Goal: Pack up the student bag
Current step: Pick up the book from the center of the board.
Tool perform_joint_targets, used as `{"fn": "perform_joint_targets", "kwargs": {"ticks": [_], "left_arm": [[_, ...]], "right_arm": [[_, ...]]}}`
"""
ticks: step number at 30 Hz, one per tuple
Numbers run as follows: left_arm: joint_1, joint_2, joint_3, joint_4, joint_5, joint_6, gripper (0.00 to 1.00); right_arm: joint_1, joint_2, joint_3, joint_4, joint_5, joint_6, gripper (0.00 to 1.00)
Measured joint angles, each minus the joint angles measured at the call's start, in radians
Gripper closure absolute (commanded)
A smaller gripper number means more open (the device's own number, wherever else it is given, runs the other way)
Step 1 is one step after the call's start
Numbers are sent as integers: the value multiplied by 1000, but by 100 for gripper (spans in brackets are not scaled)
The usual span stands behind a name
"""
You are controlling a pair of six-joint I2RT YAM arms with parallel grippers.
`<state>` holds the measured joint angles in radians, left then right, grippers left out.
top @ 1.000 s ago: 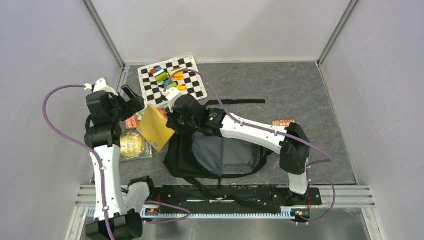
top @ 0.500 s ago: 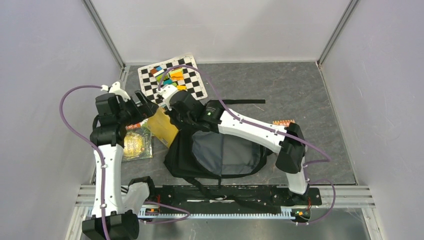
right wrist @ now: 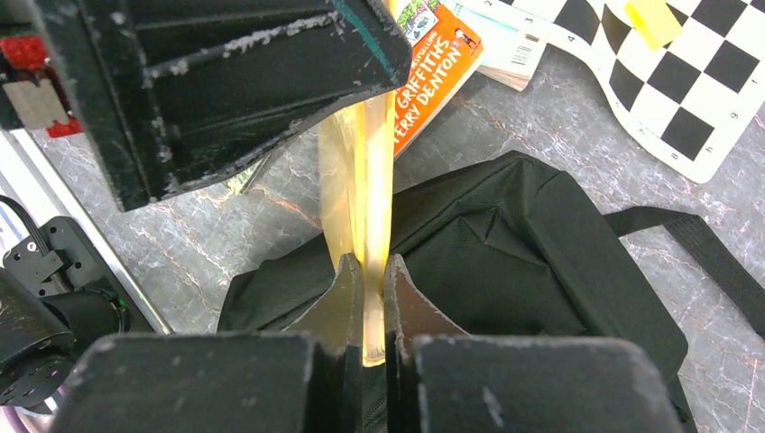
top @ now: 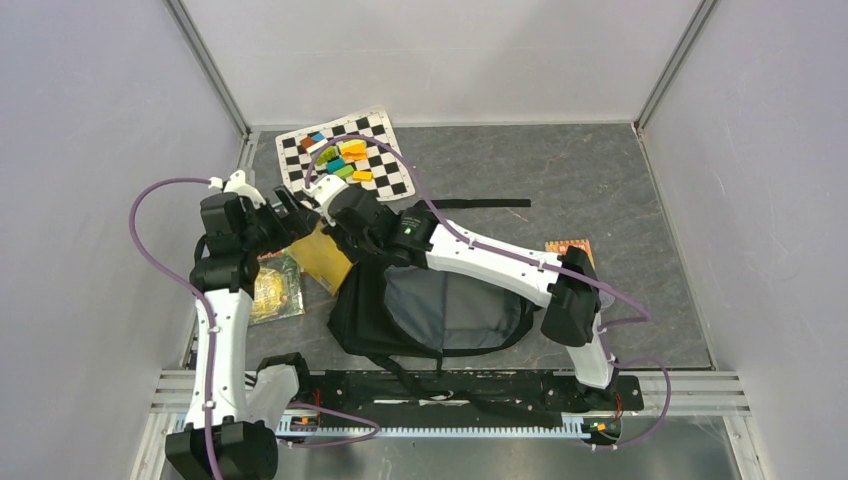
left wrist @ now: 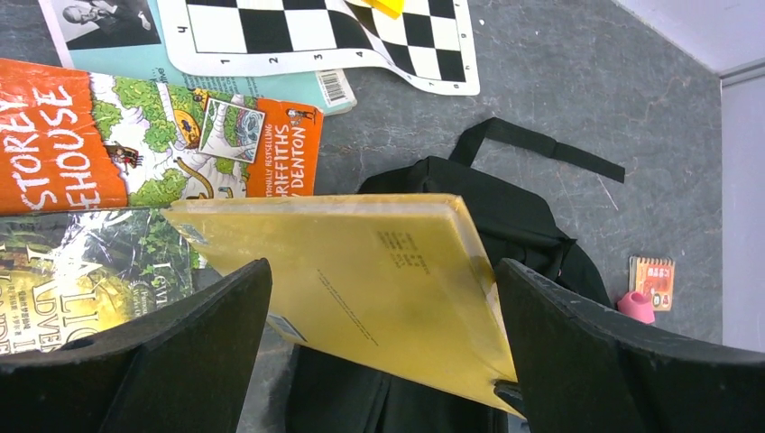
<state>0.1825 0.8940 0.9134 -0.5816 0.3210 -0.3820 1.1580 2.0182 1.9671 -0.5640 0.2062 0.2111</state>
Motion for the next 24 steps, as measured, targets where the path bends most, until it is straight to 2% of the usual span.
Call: {"fn": "perform_joint_targets", "kwargs": {"ticks": [9,13,14,18,22,24], "left_arm": [[-2,-40,-19,39,-34,-41,2],[-2,-3,-19,25,-69,-46,25],[-3,6,-17,30,-66,-47,27],[-10,-6,-13,27,-87,-47,43],[-10,-24,-8,13,-109,-47,53],[-11,-24,-5,10,-108,-47,56]], "right_arm": [[30,6,13,1,19,-24,100],[38,6,13,3,24,-37,100],[40,6,13,10,24,-42,99],[49,6,2,39,23,-53,83],[60,6,-15,90,11,-58,65],[69,8,-18,119,-3,-70,59]]}}
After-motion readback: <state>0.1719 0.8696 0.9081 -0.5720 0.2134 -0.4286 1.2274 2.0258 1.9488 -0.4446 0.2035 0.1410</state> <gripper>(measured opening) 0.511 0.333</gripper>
